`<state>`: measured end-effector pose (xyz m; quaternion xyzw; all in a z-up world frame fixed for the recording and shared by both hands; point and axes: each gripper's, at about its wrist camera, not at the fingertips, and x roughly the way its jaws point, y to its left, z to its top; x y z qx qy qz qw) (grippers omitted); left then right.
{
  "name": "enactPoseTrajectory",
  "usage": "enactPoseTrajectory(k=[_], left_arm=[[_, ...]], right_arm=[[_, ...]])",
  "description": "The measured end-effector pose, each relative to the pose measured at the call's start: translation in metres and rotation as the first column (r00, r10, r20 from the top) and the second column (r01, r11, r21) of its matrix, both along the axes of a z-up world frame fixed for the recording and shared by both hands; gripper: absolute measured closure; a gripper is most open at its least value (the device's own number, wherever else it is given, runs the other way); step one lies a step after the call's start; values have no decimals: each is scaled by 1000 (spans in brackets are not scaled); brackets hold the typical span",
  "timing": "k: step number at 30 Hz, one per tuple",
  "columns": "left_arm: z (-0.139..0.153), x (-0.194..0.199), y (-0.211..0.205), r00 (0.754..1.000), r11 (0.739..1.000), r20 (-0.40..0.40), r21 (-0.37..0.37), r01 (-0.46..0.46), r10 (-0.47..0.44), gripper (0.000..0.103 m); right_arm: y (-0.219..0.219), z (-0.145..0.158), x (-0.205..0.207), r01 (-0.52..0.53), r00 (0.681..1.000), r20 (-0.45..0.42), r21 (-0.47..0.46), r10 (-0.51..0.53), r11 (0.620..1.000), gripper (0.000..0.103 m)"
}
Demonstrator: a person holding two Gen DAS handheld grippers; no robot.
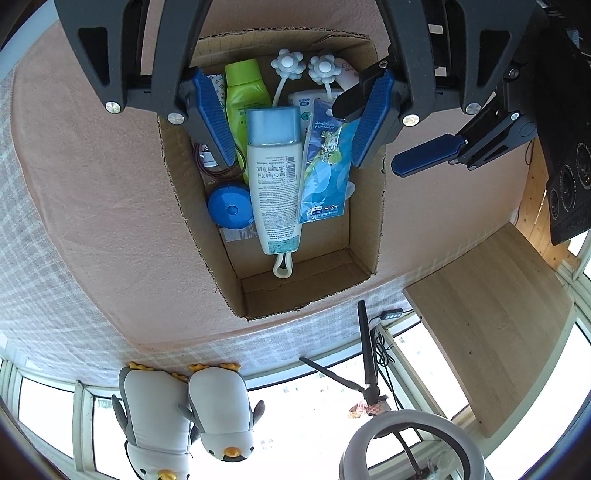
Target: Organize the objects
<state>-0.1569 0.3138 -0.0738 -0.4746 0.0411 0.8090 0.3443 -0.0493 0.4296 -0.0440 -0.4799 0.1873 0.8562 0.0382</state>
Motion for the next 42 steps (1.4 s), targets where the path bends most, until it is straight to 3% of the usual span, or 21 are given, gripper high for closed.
enactPoseTrajectory(k=[16,28,34,42], left_arm=[[21,17,-73,993,993,-22,-20,-120,120,29],[47,56,-150,978,980,-66,-16,-198,197,24],[55,78,-188,958,961,-88,-28,-275,271,17],[57,99,-238,935,935,-96,-59,-349,343,16]], right_arm=[[-27,16,24,28,999,-33,63,-26,998,41],[-95,30,45,-51,997,-54,102,57,993,41],[-134,39,51,-103,992,-66,108,111,989,41],[-185,45,61,-162,982,-76,148,174,976,41]])
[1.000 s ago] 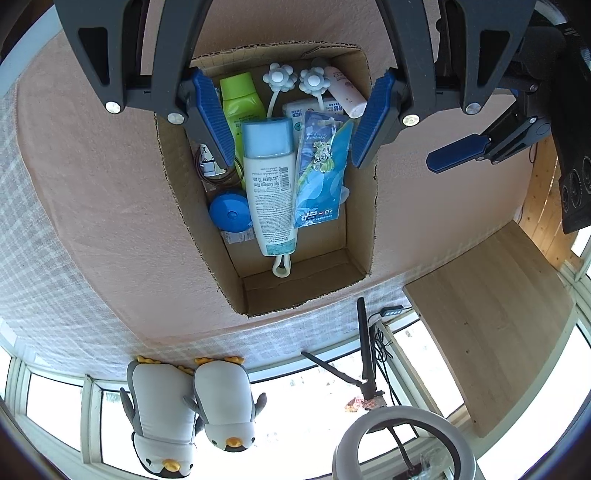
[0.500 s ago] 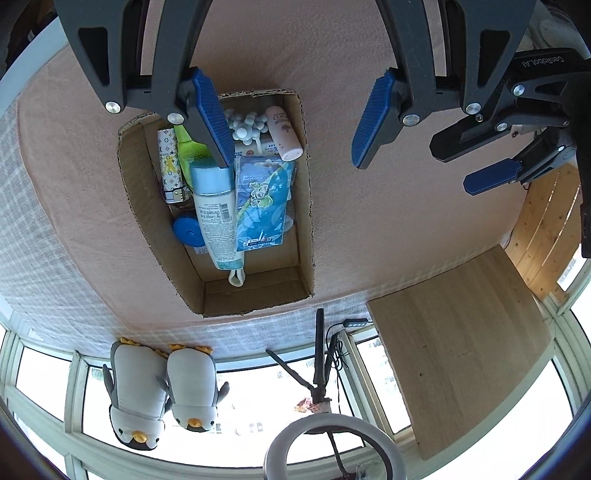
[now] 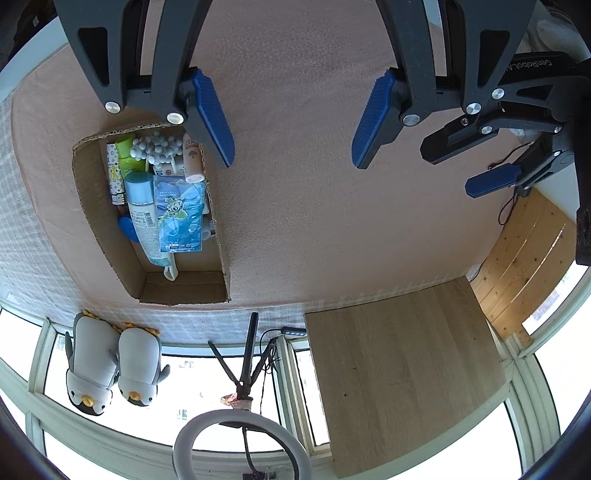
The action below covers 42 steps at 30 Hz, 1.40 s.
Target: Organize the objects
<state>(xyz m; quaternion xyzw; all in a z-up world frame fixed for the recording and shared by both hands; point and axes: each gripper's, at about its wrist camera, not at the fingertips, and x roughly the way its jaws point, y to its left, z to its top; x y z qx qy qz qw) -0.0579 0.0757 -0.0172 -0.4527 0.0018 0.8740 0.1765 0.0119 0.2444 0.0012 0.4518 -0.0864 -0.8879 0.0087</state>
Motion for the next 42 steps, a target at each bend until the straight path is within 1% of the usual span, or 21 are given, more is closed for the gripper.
enactPoseTrajectory(k=[8,13,20,28,42], left_arm=[[-1,19,-33,998,998,13,8,-57,57,15],[-1,26,-45,996,996,7,-13,-88,88,13],[-1,27,-57,992,991,-2,-35,-126,126,10],[-2,24,-62,986,985,-3,-52,-165,165,6],[-5,22,-63,981,978,-2,-80,-195,195,3]], right_arm=[[-40,0,4,-49,999,-2,39,49,998,40],[-52,-2,6,-53,999,-3,51,53,997,40],[-59,-8,6,-53,999,8,48,52,997,40],[-61,-10,5,-52,999,10,47,52,998,40],[-62,-14,4,-46,999,22,41,46,998,40]])
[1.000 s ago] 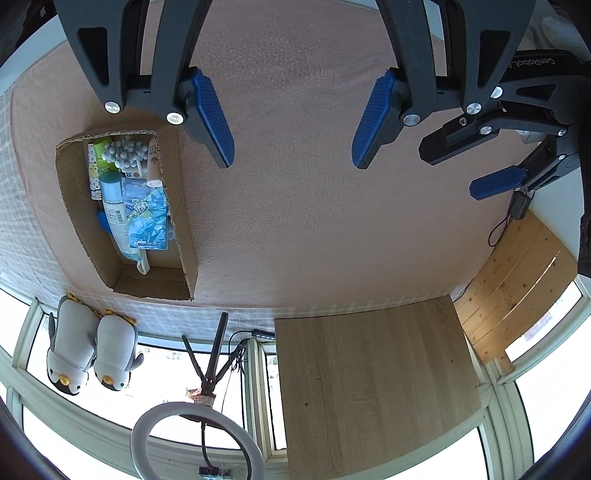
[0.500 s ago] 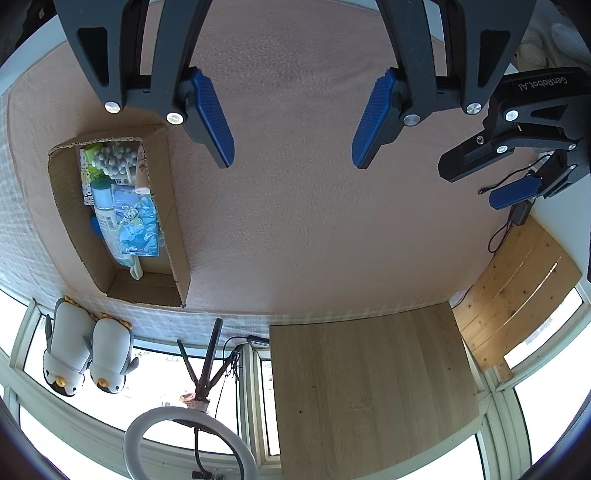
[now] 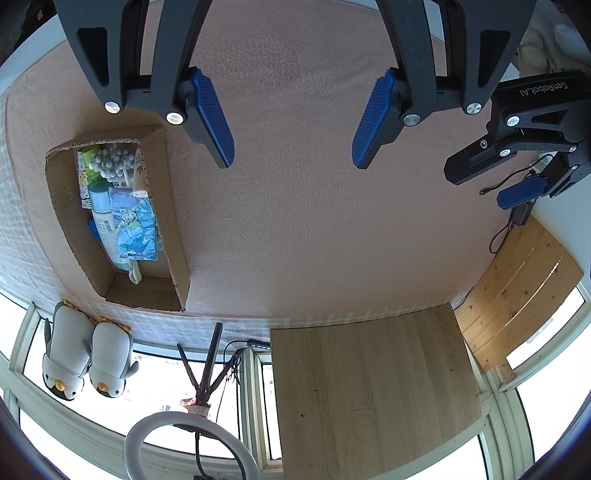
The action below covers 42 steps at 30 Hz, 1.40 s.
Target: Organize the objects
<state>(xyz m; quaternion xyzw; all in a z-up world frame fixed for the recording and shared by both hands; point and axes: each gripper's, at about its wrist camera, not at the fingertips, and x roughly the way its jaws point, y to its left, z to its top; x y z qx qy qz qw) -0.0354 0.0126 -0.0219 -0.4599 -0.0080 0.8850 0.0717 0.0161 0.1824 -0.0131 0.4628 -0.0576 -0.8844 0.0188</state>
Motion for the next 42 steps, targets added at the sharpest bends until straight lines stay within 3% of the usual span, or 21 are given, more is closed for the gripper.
enactPoseTrajectory(k=[42], left_arm=[[-6,0,-5,1000,1000,13,-13,-6,6,3]], right_arm=[[-2,-3,0,5,1000,9,-8,-5,1000,40]])
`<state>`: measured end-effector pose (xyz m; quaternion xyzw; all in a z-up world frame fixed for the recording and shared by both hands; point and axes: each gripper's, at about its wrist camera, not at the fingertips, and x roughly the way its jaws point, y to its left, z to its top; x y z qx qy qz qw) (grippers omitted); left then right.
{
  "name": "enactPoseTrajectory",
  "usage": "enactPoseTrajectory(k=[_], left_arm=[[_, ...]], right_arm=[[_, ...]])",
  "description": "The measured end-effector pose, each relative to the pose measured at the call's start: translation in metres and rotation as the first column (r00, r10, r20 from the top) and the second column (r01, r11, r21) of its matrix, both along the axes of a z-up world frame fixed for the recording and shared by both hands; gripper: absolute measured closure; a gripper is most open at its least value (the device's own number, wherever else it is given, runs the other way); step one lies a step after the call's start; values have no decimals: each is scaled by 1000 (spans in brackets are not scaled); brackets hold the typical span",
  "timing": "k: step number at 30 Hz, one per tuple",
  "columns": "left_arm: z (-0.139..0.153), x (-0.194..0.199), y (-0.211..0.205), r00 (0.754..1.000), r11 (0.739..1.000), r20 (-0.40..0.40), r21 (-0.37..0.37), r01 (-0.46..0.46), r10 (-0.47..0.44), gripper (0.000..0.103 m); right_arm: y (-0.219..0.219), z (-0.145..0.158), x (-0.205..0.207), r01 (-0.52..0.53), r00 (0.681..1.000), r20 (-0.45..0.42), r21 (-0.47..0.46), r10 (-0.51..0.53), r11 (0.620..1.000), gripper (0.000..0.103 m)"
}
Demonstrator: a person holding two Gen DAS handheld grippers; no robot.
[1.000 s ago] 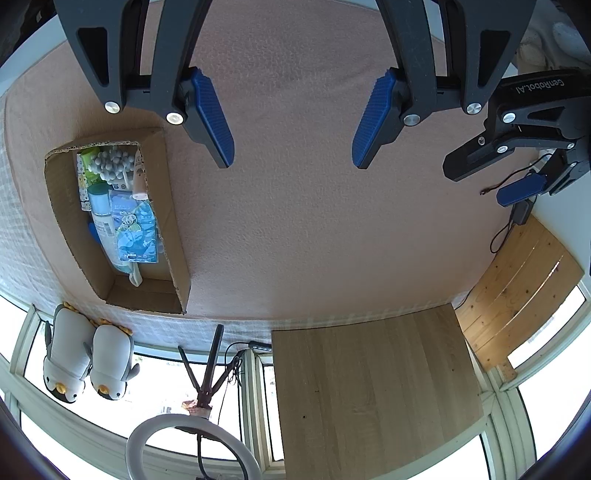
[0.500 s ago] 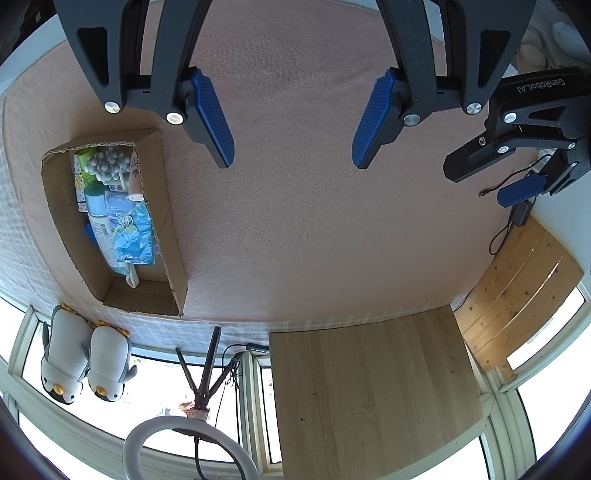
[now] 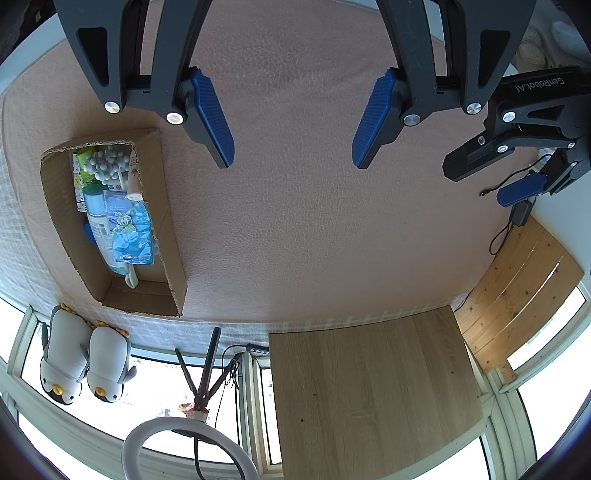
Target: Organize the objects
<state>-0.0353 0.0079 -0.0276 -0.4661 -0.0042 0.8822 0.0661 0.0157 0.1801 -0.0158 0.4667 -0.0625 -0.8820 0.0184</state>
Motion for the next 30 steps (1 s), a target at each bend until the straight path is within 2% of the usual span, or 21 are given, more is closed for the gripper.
enactPoseTrajectory(k=[30], left_arm=[[-7,-4,3,1000,1000,10,-3,-6,6,1]], right_arm=[[7,-12,-6,-1,1000,29,-5,1,1000,40]])
